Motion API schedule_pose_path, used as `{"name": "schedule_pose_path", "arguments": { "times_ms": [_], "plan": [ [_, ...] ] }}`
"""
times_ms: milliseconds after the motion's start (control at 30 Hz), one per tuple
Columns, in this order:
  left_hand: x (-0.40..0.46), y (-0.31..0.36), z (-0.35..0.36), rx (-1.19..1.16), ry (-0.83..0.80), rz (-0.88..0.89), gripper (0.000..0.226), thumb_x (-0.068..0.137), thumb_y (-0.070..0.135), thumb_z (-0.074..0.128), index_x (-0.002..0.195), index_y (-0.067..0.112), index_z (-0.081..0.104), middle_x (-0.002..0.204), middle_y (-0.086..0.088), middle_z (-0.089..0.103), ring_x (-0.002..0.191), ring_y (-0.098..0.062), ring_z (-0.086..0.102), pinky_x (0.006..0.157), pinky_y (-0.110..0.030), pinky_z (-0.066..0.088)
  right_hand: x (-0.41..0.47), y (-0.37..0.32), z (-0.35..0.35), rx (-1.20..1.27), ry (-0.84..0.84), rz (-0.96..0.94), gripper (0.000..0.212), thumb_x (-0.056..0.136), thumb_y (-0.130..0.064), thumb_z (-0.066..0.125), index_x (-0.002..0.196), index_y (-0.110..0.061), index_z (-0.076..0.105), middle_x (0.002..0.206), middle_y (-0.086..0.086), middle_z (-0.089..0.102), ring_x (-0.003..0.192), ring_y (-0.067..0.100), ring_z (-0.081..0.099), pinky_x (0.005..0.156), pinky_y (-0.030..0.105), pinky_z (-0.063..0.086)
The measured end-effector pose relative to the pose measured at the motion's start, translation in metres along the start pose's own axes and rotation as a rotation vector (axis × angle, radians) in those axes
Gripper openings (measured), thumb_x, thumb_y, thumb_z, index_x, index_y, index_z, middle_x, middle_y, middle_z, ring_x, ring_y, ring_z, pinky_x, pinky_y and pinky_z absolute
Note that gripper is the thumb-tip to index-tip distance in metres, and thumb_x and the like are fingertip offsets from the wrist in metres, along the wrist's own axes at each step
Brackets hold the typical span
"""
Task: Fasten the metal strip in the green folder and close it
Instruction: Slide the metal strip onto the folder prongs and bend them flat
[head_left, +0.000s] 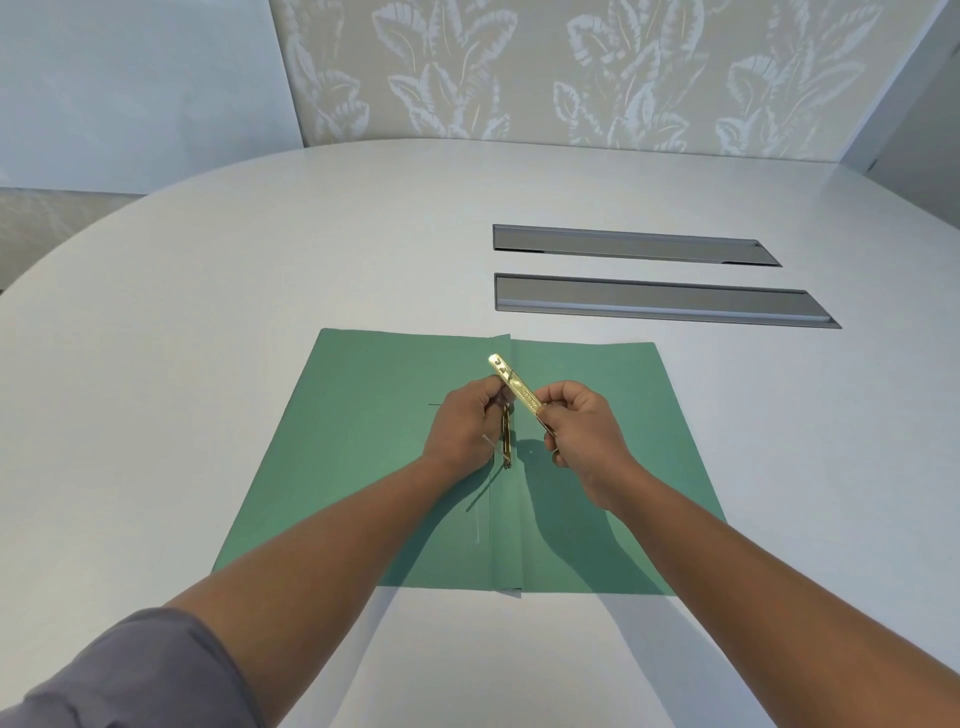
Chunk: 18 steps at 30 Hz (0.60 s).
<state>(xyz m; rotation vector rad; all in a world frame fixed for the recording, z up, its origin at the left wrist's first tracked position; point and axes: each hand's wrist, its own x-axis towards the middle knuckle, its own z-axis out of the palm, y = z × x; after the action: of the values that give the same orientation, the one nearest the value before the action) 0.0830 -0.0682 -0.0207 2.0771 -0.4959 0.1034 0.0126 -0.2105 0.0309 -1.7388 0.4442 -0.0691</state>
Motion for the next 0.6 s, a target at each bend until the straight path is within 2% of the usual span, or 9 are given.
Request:
{"name": "schedule_pose_path", "arguments": {
  "times_ms": [100,167,233,300,400,500,567,600],
  "plan": [
    [0.001,-0.002,0.001,-0.010,0.006,-0.017,0.016,0.098,0.012,0.047,0.087,0.016,0.058,0.074,-0.003,0.064,0.067,-0.026,0.066,0.064,-0.050,0.055,0.003,0.002,0.004,-0.034,0.017,0.016,0.014,0.096,-0.013,0.057,0.093,-0.021,0.068,0.081,0.000,0.060,0.056,0.011,0.056,0.047,0.023,0.046],
    [0.002,-0.002,0.000,-0.035,0.031,-0.046,0.017,0.096,0.010,0.049,0.104,0.022,0.060,0.085,-0.001,0.069,0.069,-0.026,0.067,0.068,-0.047,0.057,0.004,0.002,0.007,-0.037,0.024,0.020,0.010,0.096,-0.013,0.059,0.096,-0.019,0.067,0.086,0.002,0.061,0.059,0.012,0.059,0.049,0.022,0.049],
    [0.004,-0.001,-0.001,-0.075,0.067,-0.106,0.048,0.094,0.005,0.049,0.140,0.020,0.048,0.113,0.008,0.063,0.080,-0.020,0.068,0.080,-0.035,0.056,0.006,0.004,0.011,-0.013,0.024,0.036,0.010,0.095,-0.009,0.058,0.097,-0.016,0.066,0.085,0.003,0.060,0.054,0.011,0.058,0.048,0.021,0.050],
    [0.005,-0.001,-0.002,-0.105,0.107,-0.172,0.067,0.091,-0.004,0.044,0.154,0.012,0.030,0.136,0.006,0.045,0.100,-0.017,0.062,0.092,-0.026,0.048,0.006,0.006,0.014,-0.013,0.029,0.057,0.011,0.094,-0.006,0.058,0.097,-0.014,0.065,0.084,0.004,0.060,0.050,0.010,0.058,0.048,0.022,0.052],
    [0.005,-0.001,-0.004,-0.143,0.138,-0.198,0.068,0.087,-0.012,0.039,0.150,0.014,0.036,0.144,-0.005,0.039,0.115,-0.012,0.049,0.099,-0.022,0.041,0.007,0.010,0.019,-0.027,0.037,0.098,0.011,0.093,-0.005,0.060,0.096,-0.013,0.065,0.088,0.006,0.066,0.053,0.011,0.063,0.050,0.022,0.056],
    [0.004,-0.001,-0.005,-0.135,0.143,-0.200,0.065,0.086,-0.010,0.040,0.146,0.017,0.042,0.141,-0.003,0.044,0.117,-0.012,0.048,0.102,-0.024,0.040,0.009,0.012,0.020,-0.026,0.057,0.124,0.008,0.089,-0.005,0.063,0.094,-0.011,0.067,0.085,0.010,0.071,0.054,0.014,0.066,0.058,0.032,0.064],
    [0.004,-0.002,-0.006,-0.161,0.137,-0.232,0.064,0.087,-0.010,0.041,0.144,0.019,0.044,0.142,0.000,0.045,0.121,-0.012,0.047,0.102,-0.024,0.040,0.010,0.014,0.021,-0.074,0.072,0.108,0.005,0.084,-0.008,0.066,0.087,-0.010,0.068,0.082,0.013,0.074,0.061,0.020,0.069,0.063,0.041,0.063],
    [0.005,-0.002,-0.006,-0.177,0.139,-0.242,0.063,0.087,-0.011,0.041,0.143,0.019,0.045,0.142,0.001,0.046,0.122,-0.012,0.047,0.102,-0.022,0.039,0.010,0.014,0.021,-0.103,0.079,0.094,0.003,0.081,-0.010,0.067,0.083,-0.011,0.069,0.081,0.013,0.075,0.064,0.023,0.069,0.063,0.041,0.061]
  ]
}}
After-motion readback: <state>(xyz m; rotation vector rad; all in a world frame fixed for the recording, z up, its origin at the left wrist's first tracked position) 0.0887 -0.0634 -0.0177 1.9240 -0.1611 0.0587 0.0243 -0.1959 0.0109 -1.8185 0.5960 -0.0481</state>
